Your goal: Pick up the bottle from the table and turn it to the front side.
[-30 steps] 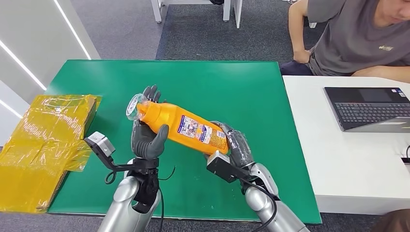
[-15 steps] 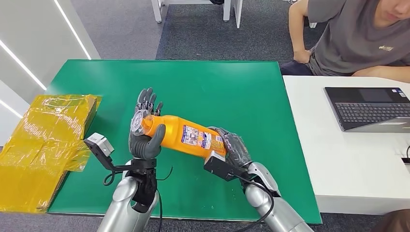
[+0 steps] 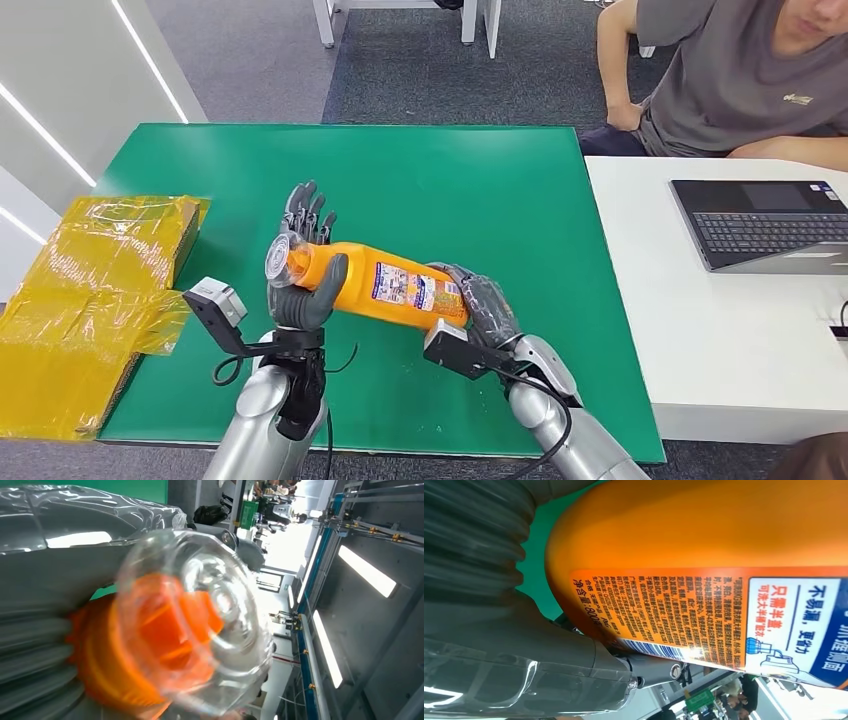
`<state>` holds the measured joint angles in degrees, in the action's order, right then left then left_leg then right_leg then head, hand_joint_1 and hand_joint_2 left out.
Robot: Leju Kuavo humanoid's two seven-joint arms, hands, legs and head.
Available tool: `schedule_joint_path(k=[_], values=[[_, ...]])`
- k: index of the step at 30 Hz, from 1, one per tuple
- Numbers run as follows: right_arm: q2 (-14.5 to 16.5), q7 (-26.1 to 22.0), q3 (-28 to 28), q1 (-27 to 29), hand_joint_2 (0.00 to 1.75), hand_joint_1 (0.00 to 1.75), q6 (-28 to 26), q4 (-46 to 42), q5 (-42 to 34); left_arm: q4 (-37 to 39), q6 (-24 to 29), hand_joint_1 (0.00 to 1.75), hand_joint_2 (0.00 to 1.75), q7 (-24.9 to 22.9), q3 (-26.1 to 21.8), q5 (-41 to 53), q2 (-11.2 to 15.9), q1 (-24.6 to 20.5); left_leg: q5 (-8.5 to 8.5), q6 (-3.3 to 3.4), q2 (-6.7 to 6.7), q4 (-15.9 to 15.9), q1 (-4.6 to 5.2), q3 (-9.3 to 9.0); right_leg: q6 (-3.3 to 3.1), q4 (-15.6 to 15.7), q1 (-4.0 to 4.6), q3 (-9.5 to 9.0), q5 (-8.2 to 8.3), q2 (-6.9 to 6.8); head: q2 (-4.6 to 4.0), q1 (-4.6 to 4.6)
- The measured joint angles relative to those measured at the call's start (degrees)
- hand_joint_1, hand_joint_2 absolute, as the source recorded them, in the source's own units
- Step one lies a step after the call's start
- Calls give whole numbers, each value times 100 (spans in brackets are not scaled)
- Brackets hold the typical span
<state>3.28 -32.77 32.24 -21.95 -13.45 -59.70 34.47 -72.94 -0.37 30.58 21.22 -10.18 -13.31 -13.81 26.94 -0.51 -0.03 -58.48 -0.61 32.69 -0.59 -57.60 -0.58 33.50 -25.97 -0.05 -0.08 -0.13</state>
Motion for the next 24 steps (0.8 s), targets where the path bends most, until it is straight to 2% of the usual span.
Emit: schedule_joint_path(k=[19,20,21,23,24], values=[[40,148,-114,0,175,174,276,-85,296,1,-166,175,175,2,-91,136,-127,2,0,0,1,0,0,1,0,0,0,2,0,0,-1,1],[43,150,-114,0,175,161,278,-85,302,1,-166,175,175,2,-97,137,-133,2,0,0,0,0,0,1,0,0,0,2,0,0,-1,1],[44,152,-115,0,175,133,280,-85,308,1,-167,175,175,2,-101,137,-136,2,0,0,0,0,0,1,0,0,0,2,0,0,-1,1],[49,155,-116,0,175,46,290,-85,318,1,-168,175,175,2,-108,137,-138,3,0,0,1,0,0,2,0,0,0,2,0,0,-1,0],[54,155,-117,-1,175,15,297,-85,322,1,-169,175,175,2,-115,137,-138,2,0,0,1,0,0,2,0,0,0,2,0,0,-1,0]])
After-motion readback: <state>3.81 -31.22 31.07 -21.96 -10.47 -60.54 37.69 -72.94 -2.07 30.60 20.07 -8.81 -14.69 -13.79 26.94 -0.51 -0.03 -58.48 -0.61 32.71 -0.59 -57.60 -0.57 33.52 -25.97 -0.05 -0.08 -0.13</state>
